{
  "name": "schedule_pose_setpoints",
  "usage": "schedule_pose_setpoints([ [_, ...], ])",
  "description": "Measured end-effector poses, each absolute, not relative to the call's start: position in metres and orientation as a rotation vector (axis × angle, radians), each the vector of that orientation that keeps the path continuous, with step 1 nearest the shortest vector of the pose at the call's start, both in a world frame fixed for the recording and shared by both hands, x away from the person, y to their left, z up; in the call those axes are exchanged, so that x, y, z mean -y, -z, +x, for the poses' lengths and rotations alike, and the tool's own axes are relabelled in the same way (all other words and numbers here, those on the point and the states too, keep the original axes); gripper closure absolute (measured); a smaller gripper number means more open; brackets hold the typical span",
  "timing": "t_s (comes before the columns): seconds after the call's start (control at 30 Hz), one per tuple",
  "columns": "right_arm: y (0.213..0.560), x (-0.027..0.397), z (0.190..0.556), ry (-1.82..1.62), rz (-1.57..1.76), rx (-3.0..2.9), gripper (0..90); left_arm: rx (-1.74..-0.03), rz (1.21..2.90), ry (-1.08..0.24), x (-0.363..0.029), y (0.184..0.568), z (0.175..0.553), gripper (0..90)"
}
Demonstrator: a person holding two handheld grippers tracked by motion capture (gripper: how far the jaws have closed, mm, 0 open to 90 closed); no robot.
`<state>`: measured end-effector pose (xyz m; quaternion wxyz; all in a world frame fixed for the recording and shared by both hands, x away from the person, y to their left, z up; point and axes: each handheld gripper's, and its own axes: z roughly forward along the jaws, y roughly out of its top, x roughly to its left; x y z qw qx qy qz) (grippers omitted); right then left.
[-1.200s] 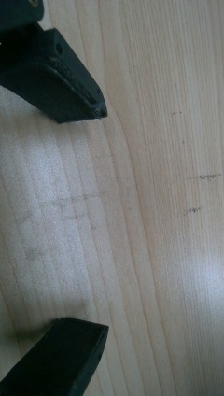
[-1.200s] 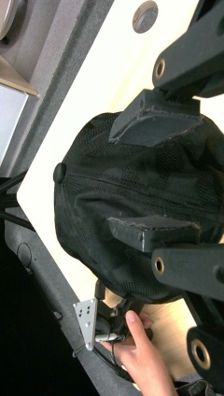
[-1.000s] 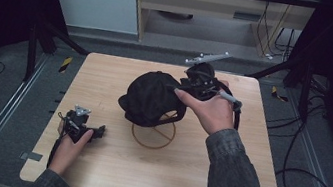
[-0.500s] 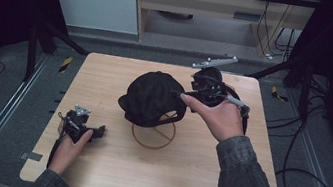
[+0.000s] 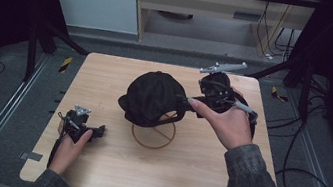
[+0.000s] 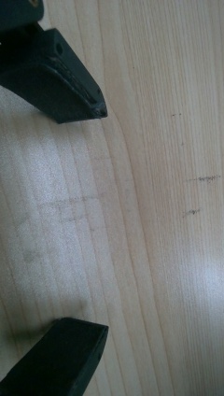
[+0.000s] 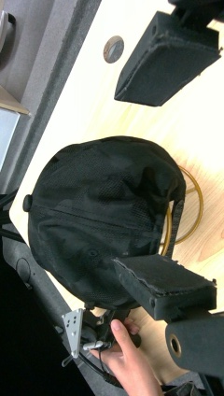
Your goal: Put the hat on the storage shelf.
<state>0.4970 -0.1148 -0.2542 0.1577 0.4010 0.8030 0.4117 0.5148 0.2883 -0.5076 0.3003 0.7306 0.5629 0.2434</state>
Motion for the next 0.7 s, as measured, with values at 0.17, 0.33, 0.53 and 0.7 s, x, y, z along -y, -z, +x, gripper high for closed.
schedule_pose_setpoints([
  [0.17,0.256,0.123,0.495,-1.176,1.150,-2.282,14.3,-1.500,1.935,-0.646,-0.289,0.508,0.515,0.0],
  [0.33,0.256,0.131,0.491,-1.174,1.149,-2.269,13.4,-1.505,1.929,-0.651,-0.289,0.508,0.516,0.0],
  [0.53,0.255,0.140,0.486,-1.175,1.154,-2.252,11.9,-1.522,1.919,-0.659,-0.291,0.508,0.518,0.0],
  [0.7,0.260,0.150,0.482,-1.178,1.164,-2.232,10.1,-1.542,1.907,-0.666,-0.294,0.508,0.519,0.0],
])
